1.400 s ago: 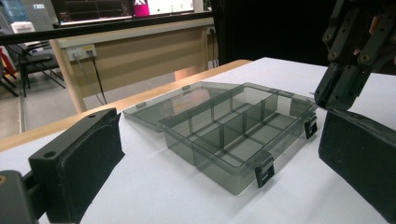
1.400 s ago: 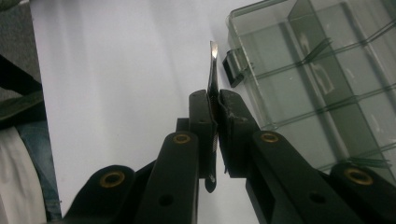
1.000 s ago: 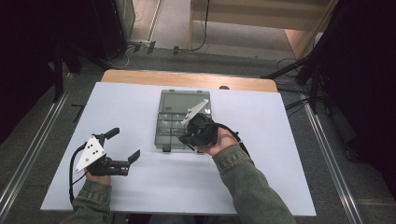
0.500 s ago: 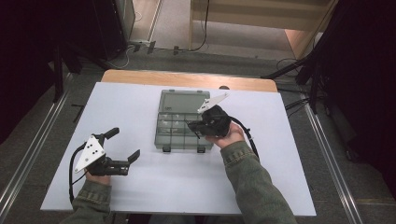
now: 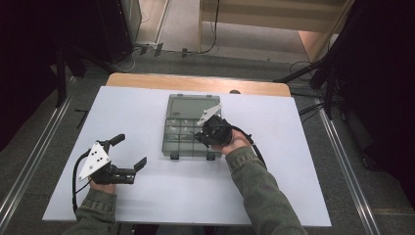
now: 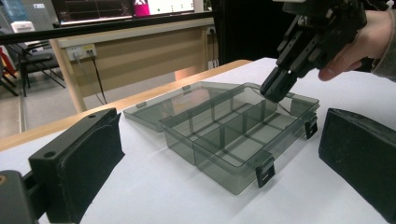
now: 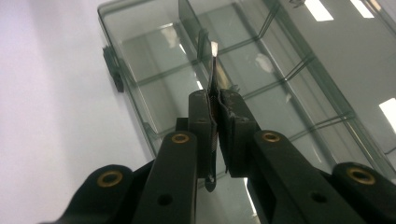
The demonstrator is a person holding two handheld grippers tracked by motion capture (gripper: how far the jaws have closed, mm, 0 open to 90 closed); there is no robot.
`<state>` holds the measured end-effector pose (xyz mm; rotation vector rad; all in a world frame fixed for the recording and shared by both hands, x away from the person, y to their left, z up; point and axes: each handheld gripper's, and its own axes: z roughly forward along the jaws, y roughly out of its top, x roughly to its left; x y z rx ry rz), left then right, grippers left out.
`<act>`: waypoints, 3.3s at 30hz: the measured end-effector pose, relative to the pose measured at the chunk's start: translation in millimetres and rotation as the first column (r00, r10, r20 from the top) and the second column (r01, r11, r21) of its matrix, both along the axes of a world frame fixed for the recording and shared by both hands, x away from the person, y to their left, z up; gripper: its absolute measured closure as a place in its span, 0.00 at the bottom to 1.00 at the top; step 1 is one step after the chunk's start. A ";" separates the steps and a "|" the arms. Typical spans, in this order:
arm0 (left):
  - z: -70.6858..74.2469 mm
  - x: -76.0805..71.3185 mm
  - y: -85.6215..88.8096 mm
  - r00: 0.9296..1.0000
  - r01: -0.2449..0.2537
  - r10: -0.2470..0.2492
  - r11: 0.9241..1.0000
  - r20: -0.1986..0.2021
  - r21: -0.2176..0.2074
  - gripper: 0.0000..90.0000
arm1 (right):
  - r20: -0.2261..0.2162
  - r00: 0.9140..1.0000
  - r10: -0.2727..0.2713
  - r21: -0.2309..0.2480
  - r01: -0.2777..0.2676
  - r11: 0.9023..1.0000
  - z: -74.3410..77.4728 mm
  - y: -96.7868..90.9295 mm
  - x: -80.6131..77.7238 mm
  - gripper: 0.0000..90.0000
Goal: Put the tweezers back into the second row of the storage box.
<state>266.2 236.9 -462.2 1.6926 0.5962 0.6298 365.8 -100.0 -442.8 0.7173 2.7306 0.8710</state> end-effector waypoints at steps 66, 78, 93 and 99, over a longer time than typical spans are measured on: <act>-0.7 0.9 -2.1 1.000 -0.004 0.004 1.000 0.000 0.008 0.00 | 0.025 0.877 -0.481 0.311 0.450 0.837 -2.4 -124.6 -109.0 0.00; -1.1 1.5 -2.3 1.000 -0.005 0.005 1.000 -0.008 0.005 0.00 | 0.055 0.849 -0.526 0.414 0.460 0.786 -11.0 -148.4 -144.4 0.00; -1.3 1.9 -2.9 1.000 -0.002 0.002 1.000 -0.005 0.012 0.00 | 0.081 0.836 -0.542 0.500 0.436 0.748 -48.9 -165.1 -166.2 0.00; -1.2 1.5 -3.3 1.000 0.000 0.000 1.000 -0.007 0.009 0.00 | 0.093 0.831 -0.548 0.526 0.426 0.736 -52.8 -169.3 -168.5 0.00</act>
